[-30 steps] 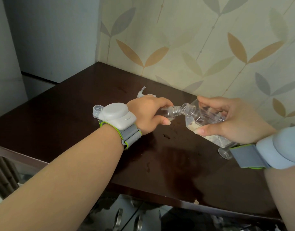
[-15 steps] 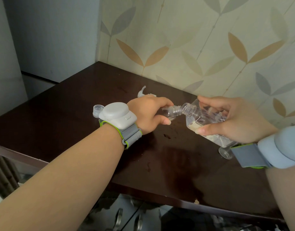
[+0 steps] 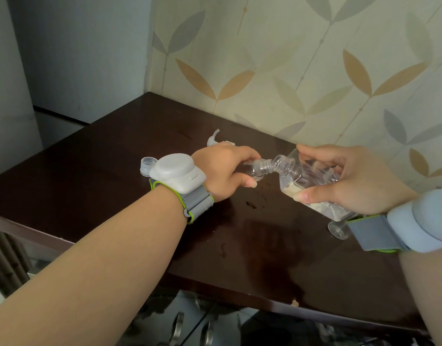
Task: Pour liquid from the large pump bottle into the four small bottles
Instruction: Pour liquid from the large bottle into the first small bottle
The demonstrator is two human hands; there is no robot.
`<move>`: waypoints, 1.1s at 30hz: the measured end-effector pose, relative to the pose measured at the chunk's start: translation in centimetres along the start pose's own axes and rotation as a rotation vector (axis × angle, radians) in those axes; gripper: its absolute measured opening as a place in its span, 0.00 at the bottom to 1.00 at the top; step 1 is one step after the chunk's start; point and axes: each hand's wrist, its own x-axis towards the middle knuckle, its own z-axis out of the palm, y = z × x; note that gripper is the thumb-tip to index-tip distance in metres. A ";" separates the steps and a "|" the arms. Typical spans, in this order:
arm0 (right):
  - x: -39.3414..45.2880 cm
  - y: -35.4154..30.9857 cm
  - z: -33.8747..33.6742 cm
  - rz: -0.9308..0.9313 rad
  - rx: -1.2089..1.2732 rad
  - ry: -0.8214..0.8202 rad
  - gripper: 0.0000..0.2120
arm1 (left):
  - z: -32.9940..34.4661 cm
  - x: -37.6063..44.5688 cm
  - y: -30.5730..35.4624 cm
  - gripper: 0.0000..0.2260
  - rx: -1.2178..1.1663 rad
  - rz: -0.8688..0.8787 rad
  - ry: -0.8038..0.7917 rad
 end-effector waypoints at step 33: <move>0.0 -0.1 0.1 0.020 -0.009 0.002 0.36 | -0.1 -0.1 0.1 0.18 -0.007 -0.005 0.014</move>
